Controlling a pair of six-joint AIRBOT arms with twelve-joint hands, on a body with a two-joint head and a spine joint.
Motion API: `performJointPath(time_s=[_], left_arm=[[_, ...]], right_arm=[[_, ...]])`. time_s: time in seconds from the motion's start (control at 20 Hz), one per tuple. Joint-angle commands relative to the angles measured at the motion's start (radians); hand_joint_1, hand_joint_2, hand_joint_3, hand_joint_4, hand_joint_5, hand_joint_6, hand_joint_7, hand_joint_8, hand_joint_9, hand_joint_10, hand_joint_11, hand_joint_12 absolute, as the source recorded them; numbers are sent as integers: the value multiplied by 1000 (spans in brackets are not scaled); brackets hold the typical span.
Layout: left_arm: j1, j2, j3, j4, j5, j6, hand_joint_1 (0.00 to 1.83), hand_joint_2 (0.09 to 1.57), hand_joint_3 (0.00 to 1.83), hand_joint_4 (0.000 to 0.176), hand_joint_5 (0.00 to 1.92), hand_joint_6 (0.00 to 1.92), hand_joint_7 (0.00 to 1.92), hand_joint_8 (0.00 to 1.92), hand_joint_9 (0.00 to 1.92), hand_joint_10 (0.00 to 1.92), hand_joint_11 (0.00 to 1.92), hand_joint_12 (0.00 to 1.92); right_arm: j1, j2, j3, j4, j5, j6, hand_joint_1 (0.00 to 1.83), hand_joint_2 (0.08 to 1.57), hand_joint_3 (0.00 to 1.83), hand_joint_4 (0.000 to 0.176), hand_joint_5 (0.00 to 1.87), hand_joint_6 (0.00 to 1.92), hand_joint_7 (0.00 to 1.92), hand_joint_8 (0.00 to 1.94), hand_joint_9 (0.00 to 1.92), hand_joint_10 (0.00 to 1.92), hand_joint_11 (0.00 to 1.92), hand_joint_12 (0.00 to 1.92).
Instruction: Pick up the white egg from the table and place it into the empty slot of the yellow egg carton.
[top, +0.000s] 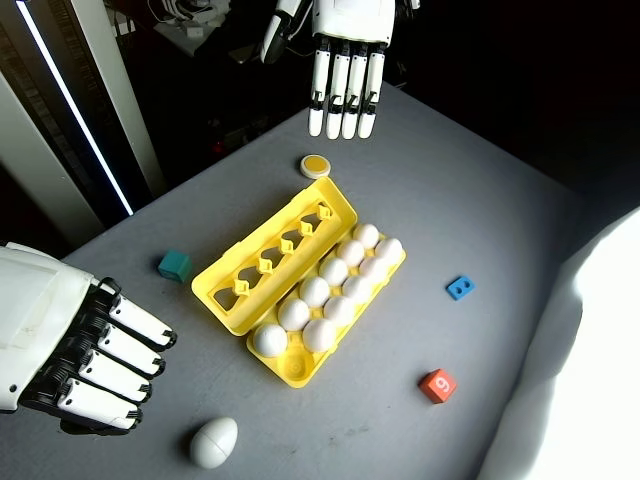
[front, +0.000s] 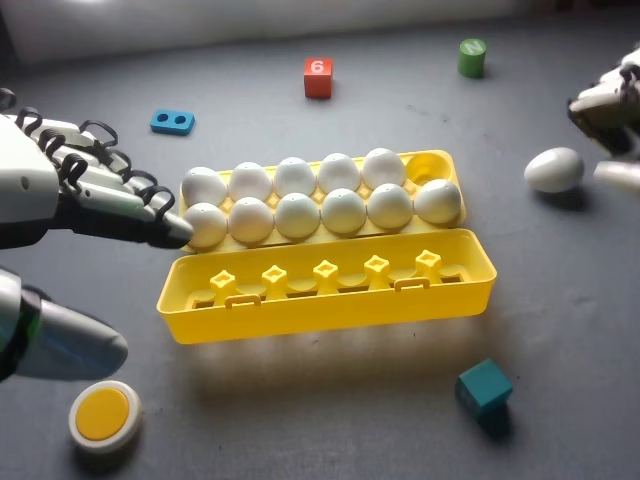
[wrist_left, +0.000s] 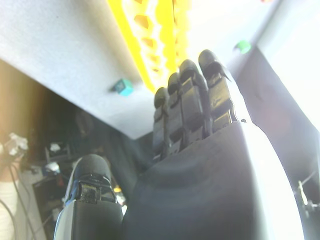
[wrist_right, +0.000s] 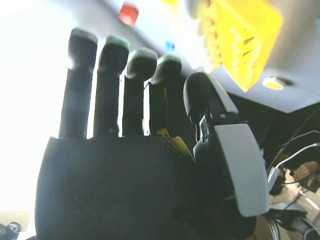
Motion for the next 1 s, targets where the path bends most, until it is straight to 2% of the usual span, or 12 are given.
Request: performJointPath(time_s=[0.0, 0.5, 0.65, 0.7, 0.75, 0.8, 0.85, 0.9, 0.95], left_arm=[[-13, 4, 0, -25, 74, -1, 0, 1126, 54, 0, 64, 3, 70, 5, 53, 7, 0, 133], [-17, 3, 5, -20, 74, -1, 0, 1149, 7, 0, 100, 4, 100, 6, 80, 6, 0, 172], [-10, 3, 8, -3, 74, -7, 0, 1150, 4, 0, 109, 3, 109, 5, 87, 4, 0, 201], [-8, 3, 8, -3, 74, -8, 0, 1148, 2, 0, 120, 3, 131, 5, 109, 5, 0, 247], [-8, 3, 6, -3, 74, -8, 0, 1139, 0, 0, 92, 1, 95, 2, 74, 2, 0, 175], [-10, 3, 4, -3, 74, -8, 0, 1138, 0, 0, 90, 1, 93, 2, 72, 2, 0, 169], [-12, 3, 3, -3, 74, -8, 0, 1132, 0, 0, 129, 2, 136, 0, 110, 1, 0, 243], [-15, 3, 4, -3, 74, -8, 0, 1130, 0, 0, 138, 2, 146, 0, 119, 1, 0, 269], [-15, 3, 4, -3, 74, -8, 0, 1134, 0, 0, 128, 1, 132, 1, 108, 1, 0, 238]], right_arm=[[8, 1, 6, 1, 127, -1, 0, 1158, 27, 0, 0, 0, 0, 0, 0, 0, 0, 0], [-7, -54, 111, 46, 147, -24, 0, 1147, 10, 0, 2, 0, 0, 0, 0, 0, 0, 0], [-26, -105, 177, 46, 168, -29, 0, 1144, 8, 0, 0, 0, 0, 0, 0, 0, 0, 0], [-29, -122, 198, 47, 169, -31, 10, 1084, 0, 0, 30, 11, 0, 0, 0, 0, 0, 0], [-31, -145, 224, 52, 169, -34, 135, 850, 0, 25, 230, 35, 0, 0, 0, 0, 0, 0], [-35, -165, 249, 69, 169, -35, 140, 839, 0, 29, 238, 34, 0, 0, 0, 0, 0, 0], [-38, -186, 274, 101, 169, -35, 222, 774, 0, 99, 564, 87, 0, 0, 0, 0, 0, 0], [-42, -206, 298, 111, 169, -35, 239, 753, 0, 115, 650, 58, 0, 0, 0, 0, 0, 0], [-44, -215, 307, 111, 169, -35, 289, 752, 0, 121, 733, 76, 0, 0, 0, 0, 0, 0]])
